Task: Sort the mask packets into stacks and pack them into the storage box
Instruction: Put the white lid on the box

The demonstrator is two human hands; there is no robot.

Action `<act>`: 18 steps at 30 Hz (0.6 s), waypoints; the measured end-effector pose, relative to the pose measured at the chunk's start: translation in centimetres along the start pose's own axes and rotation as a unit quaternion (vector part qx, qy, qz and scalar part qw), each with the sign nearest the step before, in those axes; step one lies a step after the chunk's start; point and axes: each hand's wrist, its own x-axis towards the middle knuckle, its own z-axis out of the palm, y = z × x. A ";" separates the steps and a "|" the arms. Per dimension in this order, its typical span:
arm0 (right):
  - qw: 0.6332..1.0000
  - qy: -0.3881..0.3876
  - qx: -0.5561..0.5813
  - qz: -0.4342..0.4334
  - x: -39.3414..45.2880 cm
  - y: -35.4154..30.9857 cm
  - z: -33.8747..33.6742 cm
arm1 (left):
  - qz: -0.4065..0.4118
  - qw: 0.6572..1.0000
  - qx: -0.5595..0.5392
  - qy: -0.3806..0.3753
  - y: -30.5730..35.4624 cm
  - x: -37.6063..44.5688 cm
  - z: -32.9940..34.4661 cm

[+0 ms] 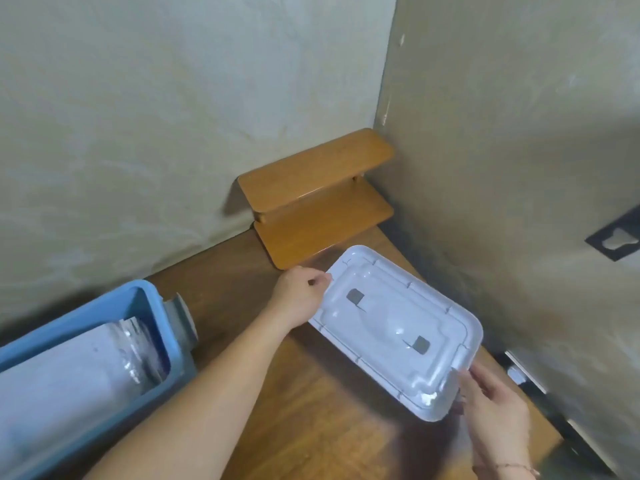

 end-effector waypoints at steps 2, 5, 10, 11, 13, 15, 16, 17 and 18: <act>0.997 -0.010 -0.024 -0.070 -0.9 -1.7 -1.1 | 0.009 0.999 -0.021 0.047 -0.2 -3.4 -3.3; 0.988 -0.062 -0.031 -0.136 -4.2 -6.2 0.3 | 0.000 0.984 -0.133 0.122 -1.9 -8.8 -10.0; 0.941 -0.164 0.111 -0.273 -12.7 -13.4 8.2 | -0.040 0.916 -0.309 0.251 -7.7 -17.5 -22.1; 0.930 -0.188 0.126 -0.291 -14.5 -14.7 9.9 | -0.046 0.909 -0.313 0.272 -8.9 -19.1 -24.0; 0.909 -0.235 0.140 -0.316 -17.5 -16.5 12.9 | -0.055 0.899 -0.312 0.301 -11.2 -21.8 -26.9; 0.889 -0.277 0.142 -0.336 -19.9 -17.7 15.6 | -0.065 0.893 -0.306 0.325 -13.3 -24.0 -29.0; 0.879 -0.295 0.138 -0.349 -20.8 -18.1 16.8 | -0.069 0.888 -0.306 0.337 -14.3 -24.7 -29.8; 0.872 -0.307 0.128 -0.360 -21.6 -18.3 17.9 | -0.074 0.883 -0.308 0.346 -15.2 -25.4 -30.4; 0.867 -0.316 0.113 -0.369 -22.1 -18.5 18.9 | -0.080 0.879 -0.310 0.354 -16.1 -25.8 -30.9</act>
